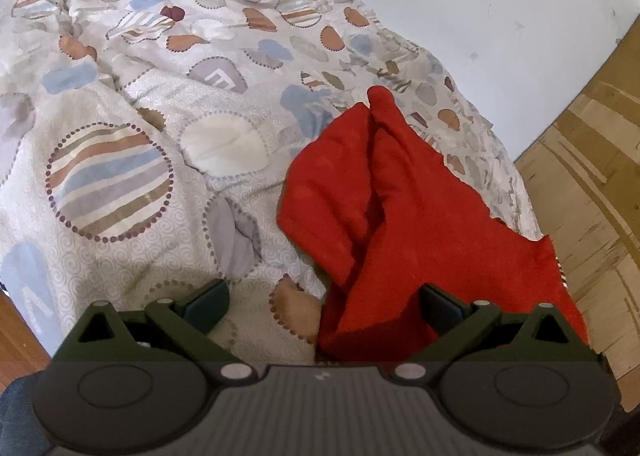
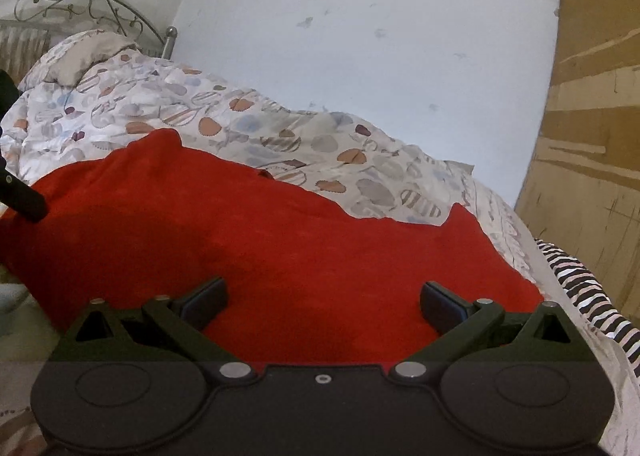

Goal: Fold small clothes

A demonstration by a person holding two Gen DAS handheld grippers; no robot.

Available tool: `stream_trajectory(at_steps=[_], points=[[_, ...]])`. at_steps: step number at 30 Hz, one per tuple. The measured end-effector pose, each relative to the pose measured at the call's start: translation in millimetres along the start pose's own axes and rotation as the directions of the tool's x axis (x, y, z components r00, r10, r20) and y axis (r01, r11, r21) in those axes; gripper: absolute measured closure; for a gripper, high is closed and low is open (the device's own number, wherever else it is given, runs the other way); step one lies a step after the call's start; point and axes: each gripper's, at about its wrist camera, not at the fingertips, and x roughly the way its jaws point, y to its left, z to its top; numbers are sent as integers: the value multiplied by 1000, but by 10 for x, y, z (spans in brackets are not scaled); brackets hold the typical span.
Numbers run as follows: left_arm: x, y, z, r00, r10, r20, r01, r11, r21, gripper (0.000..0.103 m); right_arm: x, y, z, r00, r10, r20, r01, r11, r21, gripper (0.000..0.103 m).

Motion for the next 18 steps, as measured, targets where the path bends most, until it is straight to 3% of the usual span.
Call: stream_trajectory(at_steps=[5,18], points=[[5,-40,-39,1000,18,5,-18,999,41,1,7,-32,-52,1000,6,24,-7,1000,29,1],[-3,-27,-56,1000,14,8,-14,999,41,1,-19,19,-90,998,-19,57,18,1000,19,1]])
